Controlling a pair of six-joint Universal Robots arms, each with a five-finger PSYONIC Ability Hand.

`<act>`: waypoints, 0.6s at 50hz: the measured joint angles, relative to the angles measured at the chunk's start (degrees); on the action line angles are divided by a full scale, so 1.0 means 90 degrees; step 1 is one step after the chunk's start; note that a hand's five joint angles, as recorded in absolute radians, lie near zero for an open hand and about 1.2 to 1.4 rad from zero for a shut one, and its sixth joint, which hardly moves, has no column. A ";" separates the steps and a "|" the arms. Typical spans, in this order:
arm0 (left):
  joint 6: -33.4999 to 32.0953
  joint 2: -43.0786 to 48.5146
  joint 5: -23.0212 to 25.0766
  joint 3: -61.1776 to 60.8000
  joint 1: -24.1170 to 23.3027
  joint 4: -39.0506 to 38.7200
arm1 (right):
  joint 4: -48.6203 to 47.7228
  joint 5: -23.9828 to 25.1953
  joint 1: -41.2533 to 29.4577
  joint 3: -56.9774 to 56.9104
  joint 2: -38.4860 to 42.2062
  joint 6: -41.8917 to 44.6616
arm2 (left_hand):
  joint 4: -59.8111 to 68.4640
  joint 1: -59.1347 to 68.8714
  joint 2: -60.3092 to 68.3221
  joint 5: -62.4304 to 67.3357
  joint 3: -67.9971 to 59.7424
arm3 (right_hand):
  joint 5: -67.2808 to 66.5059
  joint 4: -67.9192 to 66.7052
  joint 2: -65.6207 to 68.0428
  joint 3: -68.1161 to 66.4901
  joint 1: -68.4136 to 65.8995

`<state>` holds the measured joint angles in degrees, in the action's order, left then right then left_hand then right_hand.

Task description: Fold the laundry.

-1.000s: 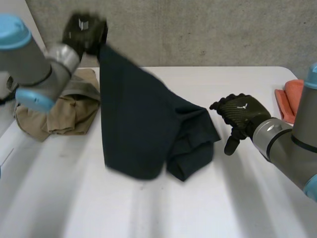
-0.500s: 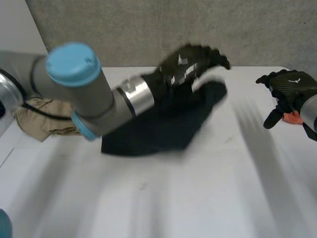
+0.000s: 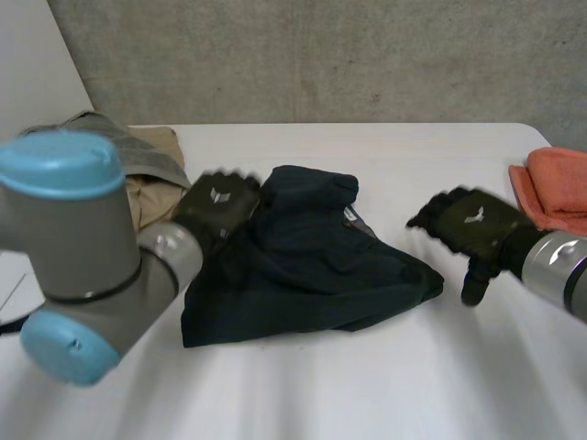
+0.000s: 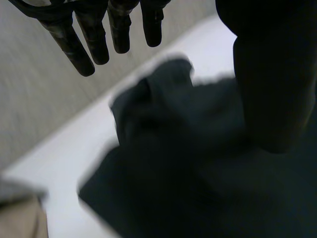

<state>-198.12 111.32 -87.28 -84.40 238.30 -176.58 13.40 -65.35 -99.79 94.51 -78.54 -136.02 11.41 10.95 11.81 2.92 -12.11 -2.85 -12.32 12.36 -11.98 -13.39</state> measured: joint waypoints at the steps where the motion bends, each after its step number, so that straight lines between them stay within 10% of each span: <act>1: -0.0048 -0.0006 -0.0047 -0.0148 0.0012 0.0066 | -0.0055 -0.0006 -0.0044 0.0071 0.0070 0.0007 | 0.0000 0.0000 0.0000 0.0000 0.0000 | -0.0007 0.0000 0.0000 -0.0001 -0.0001; 12: -0.0331 0.0414 0.0033 -0.1008 0.0085 -0.0077 | -0.1792 -0.0540 -0.0552 0.0346 0.1248 -0.1068 | 0.0165 0.0204 0.0132 0.0096 -0.0125 | -0.0911 -0.0887 0.0909 -0.0958 -0.0801; 18: -0.0779 0.0889 -0.0114 -0.0738 0.0104 -0.0575 | -0.2335 -0.1071 -0.0797 0.0246 0.1671 -0.1278 | 0.4958 0.5588 0.5030 0.4744 -0.4945 | -0.5528 -0.5753 0.5860 -0.5793 -0.5361; 30: -0.1015 -0.1177 -0.0365 0.0292 0.0033 -0.0236 | -0.1728 -0.1599 -0.0831 -0.0411 0.0095 -0.1315 | 0.6316 0.6190 0.6277 0.5913 -0.6184 | -0.5985 -0.6223 0.6103 -0.6192 -0.5604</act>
<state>-207.25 100.73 -90.56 -81.78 238.60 -178.71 -2.15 -79.74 -107.27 90.81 -77.68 -147.86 68.25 66.66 68.30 56.14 -67.77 -56.72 -68.32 67.28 -67.71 -63.82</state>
